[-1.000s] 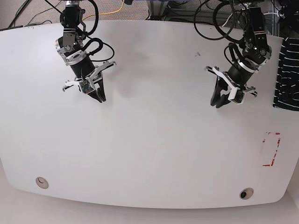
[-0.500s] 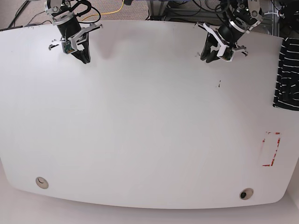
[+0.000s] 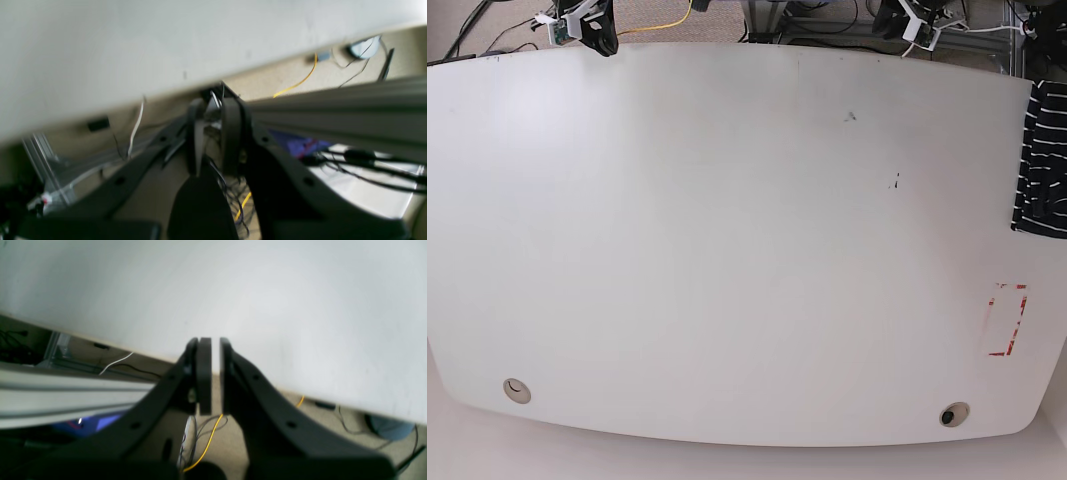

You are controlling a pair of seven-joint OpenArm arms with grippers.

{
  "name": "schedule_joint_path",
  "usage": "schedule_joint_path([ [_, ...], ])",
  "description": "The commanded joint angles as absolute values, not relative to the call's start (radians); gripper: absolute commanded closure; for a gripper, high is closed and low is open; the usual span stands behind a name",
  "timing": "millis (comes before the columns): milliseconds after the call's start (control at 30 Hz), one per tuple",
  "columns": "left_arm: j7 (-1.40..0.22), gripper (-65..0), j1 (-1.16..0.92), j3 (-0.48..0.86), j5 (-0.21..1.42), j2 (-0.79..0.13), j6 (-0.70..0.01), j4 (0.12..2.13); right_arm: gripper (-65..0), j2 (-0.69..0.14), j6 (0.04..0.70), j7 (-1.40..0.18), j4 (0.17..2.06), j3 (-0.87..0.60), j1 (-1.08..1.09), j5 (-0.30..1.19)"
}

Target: Layout the t-shirt on the table in an organized manner, then fold the t-shirt properly

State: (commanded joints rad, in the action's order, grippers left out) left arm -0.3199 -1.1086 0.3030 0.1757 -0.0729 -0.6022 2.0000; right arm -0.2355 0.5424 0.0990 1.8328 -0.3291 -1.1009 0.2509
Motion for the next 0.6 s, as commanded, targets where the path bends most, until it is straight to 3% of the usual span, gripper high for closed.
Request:
schedule_joint_path([
  [233, -0.32, -8.2, -1.237, 0.303, 0.174, -0.073, -0.602, 1.991, -3.0, -0.234, 0.542, 0.094, 1.853, -0.321, -1.245, 0.259],
  [600, -0.321, -8.2, -1.135, 0.302, 0.165, -0.079, -0.602, 1.793, -3.0, -0.237, 0.542, 0.093, 1.684, -0.226, -1.239, 0.251],
])
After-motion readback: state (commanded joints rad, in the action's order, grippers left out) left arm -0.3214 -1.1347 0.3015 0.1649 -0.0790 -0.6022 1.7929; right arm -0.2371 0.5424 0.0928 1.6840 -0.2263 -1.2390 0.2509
